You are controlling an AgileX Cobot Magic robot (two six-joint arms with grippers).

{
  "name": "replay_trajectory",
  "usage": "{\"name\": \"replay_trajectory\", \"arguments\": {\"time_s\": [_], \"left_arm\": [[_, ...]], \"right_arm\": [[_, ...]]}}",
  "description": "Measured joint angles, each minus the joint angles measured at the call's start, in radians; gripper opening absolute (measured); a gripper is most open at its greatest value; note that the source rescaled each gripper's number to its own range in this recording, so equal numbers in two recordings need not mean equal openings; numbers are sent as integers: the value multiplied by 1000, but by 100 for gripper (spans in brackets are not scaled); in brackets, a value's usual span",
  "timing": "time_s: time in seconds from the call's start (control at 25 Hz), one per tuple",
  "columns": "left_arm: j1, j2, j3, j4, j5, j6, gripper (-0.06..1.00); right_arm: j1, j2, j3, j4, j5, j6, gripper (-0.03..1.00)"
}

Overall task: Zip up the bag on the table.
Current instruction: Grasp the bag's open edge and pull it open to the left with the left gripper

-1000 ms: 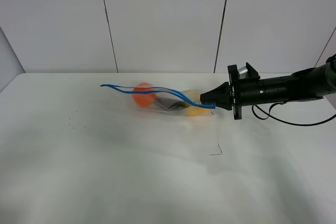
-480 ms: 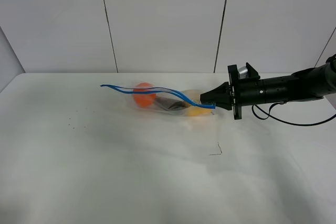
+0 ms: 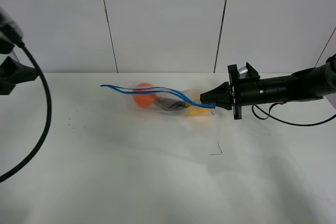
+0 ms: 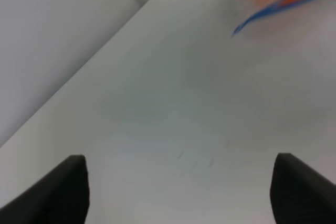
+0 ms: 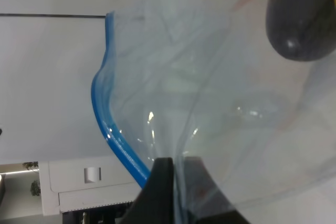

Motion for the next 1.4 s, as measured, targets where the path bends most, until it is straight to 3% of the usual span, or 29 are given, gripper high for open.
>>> {"name": "replay_trajectory", "arguments": {"time_s": [0.28, 0.32, 0.52, 0.56, 0.84, 1.08, 1.4], "left_arm": [[-263, 176, 0, -31, -190, 4, 88], [-263, 176, 0, -31, -190, 4, 88], [-437, 293, 0, -36, -336, 6, 88], [-505, 334, 0, -37, -391, 6, 88], [-698, 493, 0, -37, -661, 12, 88], [-779, 636, 0, 1, -872, 28, 88], [-784, 785, -1, 10, -1173, 65, 88]], "right_arm": [[0, 0, 0, 0, 0, 0, 0], [0, 0, 0, 1, 0, 0, 0], [0, 0, 0, 1, 0, 0, 0], [0, 0, 0, 1, 0, 0, 0], [0, 0, 0, 5, 0, 0, 0], [0, 0, 0, 9, 0, 0, 0], [0, 0, 0, 9, 0, 1, 0]]}}
